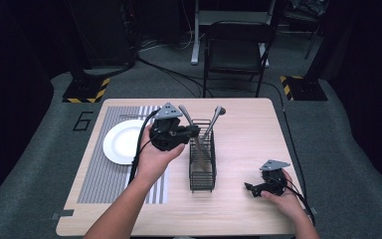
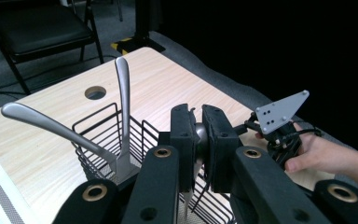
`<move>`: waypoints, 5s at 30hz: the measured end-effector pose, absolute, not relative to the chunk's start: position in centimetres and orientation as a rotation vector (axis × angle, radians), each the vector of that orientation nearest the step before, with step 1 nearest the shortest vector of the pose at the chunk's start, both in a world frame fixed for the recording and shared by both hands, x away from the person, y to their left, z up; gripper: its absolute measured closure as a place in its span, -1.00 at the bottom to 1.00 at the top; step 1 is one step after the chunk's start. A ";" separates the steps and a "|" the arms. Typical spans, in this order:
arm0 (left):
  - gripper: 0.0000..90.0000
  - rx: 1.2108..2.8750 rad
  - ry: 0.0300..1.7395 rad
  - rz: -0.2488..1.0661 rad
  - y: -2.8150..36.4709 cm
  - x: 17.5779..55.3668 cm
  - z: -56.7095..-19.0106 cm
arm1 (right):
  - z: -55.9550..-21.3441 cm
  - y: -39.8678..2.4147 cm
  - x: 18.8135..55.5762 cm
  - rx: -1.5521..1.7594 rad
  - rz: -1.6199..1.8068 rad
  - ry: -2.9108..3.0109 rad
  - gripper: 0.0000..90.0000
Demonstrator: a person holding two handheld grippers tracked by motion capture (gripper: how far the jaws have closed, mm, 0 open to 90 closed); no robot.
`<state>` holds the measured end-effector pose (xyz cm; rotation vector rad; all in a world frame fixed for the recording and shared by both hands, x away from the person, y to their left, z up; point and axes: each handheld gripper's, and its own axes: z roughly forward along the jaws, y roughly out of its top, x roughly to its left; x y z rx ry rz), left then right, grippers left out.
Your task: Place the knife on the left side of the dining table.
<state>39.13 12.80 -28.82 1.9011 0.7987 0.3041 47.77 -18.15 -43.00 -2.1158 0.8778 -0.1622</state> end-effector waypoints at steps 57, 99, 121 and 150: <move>0.86 1.786 0.921 0.402 20.2 37.5 -26.0 | -43.0 -18.1 47.8 -2.116 -0.162 0.878 -1.00; 0.86 1.737 1.210 0.341 25.9 39.8 -33.9 | -43.0 -18.1 47.8 -2.117 -0.162 0.878 -1.00; 0.76 1.571 1.430 0.378 31.3 39.2 -37.6 | -43.0 -18.1 47.8 -2.116 -0.163 0.880 -1.00; 0.64 1.370 1.624 0.338 36.7 38.6 -43.6 | -43.0 -18.2 47.8 -2.112 -0.157 0.880 -1.00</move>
